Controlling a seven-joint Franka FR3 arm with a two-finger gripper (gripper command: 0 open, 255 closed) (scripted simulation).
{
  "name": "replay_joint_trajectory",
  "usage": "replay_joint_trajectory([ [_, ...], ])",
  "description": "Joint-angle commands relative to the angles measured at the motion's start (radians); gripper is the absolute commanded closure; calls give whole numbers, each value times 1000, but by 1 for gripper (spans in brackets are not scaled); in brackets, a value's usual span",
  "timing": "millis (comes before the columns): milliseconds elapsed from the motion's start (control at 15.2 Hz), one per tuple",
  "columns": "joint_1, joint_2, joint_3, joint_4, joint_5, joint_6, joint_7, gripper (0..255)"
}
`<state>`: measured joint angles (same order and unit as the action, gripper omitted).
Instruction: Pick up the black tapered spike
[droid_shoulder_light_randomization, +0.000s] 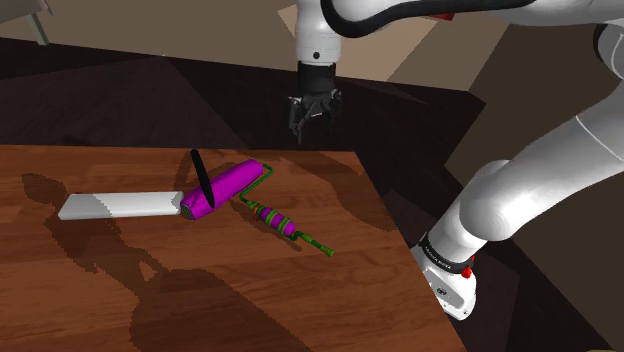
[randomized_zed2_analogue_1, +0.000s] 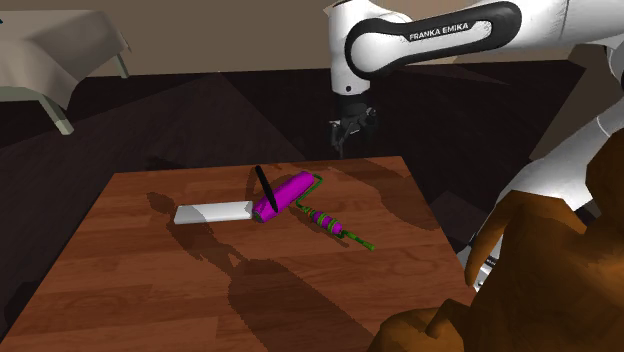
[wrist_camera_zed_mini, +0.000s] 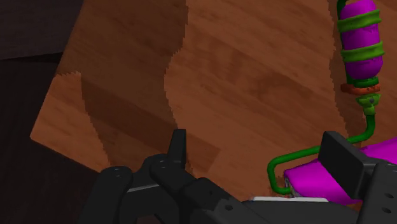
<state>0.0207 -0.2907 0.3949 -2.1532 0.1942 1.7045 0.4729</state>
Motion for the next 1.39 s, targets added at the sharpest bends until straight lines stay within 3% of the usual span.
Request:
replay_joint_trajectory([
  [0, 5, 69, 34, 47, -2, 23, 68, 0],
  [594, 61, 441, 121, 357, -112, 70, 356, 0],
  [1122, 203, 808, 104, 772, -241, 6, 562, 0],
  [1320, 209, 827, 99, 770, -246, 25, 566, 0],
])
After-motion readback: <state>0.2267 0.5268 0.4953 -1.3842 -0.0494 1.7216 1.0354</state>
